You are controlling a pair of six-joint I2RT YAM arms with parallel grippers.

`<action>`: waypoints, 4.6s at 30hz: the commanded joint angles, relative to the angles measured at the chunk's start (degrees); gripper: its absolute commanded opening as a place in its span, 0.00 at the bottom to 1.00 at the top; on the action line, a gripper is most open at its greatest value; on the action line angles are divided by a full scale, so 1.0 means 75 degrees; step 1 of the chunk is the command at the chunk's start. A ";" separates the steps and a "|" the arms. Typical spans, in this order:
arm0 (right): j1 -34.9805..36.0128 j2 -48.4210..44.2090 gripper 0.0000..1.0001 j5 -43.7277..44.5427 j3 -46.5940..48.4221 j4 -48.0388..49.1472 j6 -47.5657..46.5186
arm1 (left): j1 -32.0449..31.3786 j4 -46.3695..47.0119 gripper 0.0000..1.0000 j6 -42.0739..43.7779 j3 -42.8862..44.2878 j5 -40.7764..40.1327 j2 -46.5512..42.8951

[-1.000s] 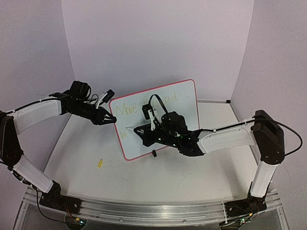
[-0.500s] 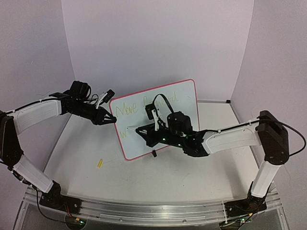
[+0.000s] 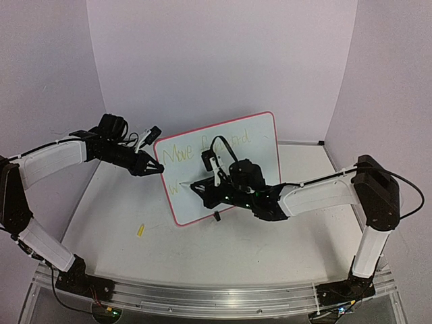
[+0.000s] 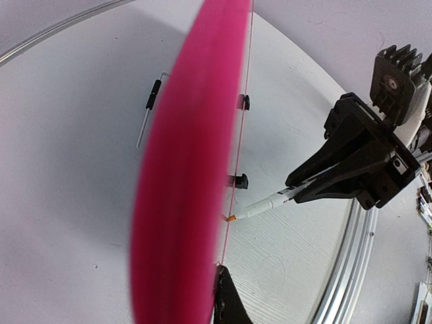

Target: Write a sentence on the whiteboard

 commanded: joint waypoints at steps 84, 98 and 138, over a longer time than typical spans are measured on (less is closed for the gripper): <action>-0.0002 -0.0175 0.00 0.0214 0.0108 -0.0022 0.0094 | -0.0207 -0.0270 0.00 0.0323 -0.0043 -0.0548 0.0284; -0.0010 -0.0232 0.00 0.1344 0.0045 -0.0327 0.0296 | -0.0209 -0.0275 0.00 0.0324 -0.0045 -0.0563 0.0275; -0.0013 -0.0198 0.00 0.0729 0.0282 -0.0068 -0.0011 | -0.0220 -0.0268 0.00 0.0317 -0.0037 -0.0540 0.0308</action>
